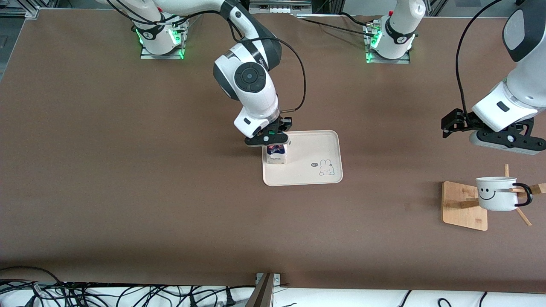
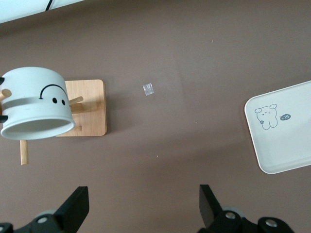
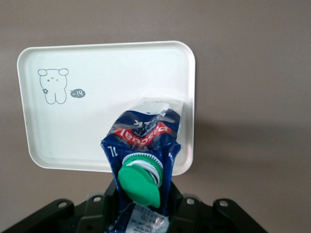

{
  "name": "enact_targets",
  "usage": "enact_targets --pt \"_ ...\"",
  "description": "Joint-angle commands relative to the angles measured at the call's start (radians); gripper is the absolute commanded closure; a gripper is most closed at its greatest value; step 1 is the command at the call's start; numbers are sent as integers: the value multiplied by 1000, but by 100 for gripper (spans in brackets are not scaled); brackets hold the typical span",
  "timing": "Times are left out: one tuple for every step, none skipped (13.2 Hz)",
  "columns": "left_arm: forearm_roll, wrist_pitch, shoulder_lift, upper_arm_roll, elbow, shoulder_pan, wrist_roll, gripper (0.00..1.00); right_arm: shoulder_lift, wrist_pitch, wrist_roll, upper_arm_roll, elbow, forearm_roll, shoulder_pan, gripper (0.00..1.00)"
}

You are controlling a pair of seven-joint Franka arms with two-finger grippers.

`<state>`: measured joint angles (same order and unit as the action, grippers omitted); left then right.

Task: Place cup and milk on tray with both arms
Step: 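Carry the carton over the tray while the left gripper moves toward the mug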

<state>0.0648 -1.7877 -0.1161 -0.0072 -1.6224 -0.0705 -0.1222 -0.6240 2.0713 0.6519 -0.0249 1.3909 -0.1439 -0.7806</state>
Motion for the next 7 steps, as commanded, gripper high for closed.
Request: enact_targets --pt "-8 19 -31 1 55 -9 7 0 -2 -54 5 -10 -15 26 -8 62" --pt "-5 16 -31 1 55 -17 9 0 0 -69 0 -10 -18 32 -6 62" --pt "-5 11 -34 3 55 -18 13 0 0 -71 -3 -10 -18 30 0 62" --pt "-5 10 -52 3 55 -15 24 0 0 -71 2 -10 -18 29 0 62" --pt "-6 8 -59 3 55 -17 36 0 -3 -71 15 -10 -16 27 -6 61" --pt "-6 -18 -57 3 55 -15 47 0 -8 -63 18 -10 -15 29 -9 60" --pt "-5 -36 -56 3 52 -15 50 0 -11 -60 18 -10 -13 29 -11 50"
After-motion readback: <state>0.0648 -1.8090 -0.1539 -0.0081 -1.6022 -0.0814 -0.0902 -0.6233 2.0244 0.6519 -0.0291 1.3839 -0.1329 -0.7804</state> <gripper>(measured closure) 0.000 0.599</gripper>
